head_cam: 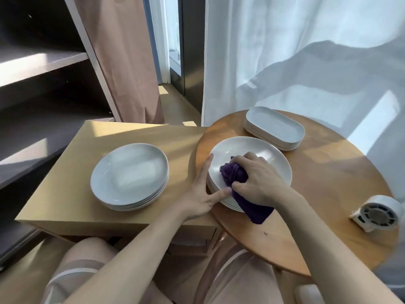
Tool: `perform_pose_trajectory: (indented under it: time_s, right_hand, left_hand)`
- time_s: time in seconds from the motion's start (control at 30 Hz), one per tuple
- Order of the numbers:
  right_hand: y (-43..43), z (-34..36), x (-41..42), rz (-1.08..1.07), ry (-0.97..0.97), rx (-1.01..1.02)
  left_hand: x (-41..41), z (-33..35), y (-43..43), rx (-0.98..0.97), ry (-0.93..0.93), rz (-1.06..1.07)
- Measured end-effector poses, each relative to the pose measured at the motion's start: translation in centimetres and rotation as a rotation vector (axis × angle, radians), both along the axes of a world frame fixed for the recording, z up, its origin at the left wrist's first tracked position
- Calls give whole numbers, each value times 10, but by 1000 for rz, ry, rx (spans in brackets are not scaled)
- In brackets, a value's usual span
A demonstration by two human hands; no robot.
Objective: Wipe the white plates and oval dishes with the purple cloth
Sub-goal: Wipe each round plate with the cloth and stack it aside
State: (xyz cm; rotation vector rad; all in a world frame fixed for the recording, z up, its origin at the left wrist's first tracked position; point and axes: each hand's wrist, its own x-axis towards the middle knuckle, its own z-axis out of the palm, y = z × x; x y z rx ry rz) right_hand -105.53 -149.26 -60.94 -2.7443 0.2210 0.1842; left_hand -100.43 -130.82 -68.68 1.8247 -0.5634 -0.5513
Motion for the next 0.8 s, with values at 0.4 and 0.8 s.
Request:
perform_pose_trajectory:
  time_s: [0.4, 0.8]
  right_hand:
    - [-19, -14, 60, -106, -120, -315]
    - [-48, 14, 12, -96, 168, -428]
  left_hand:
    - [8, -7, -2, 17, 31, 60]
    - [-3, -2, -1, -14, 3, 47]
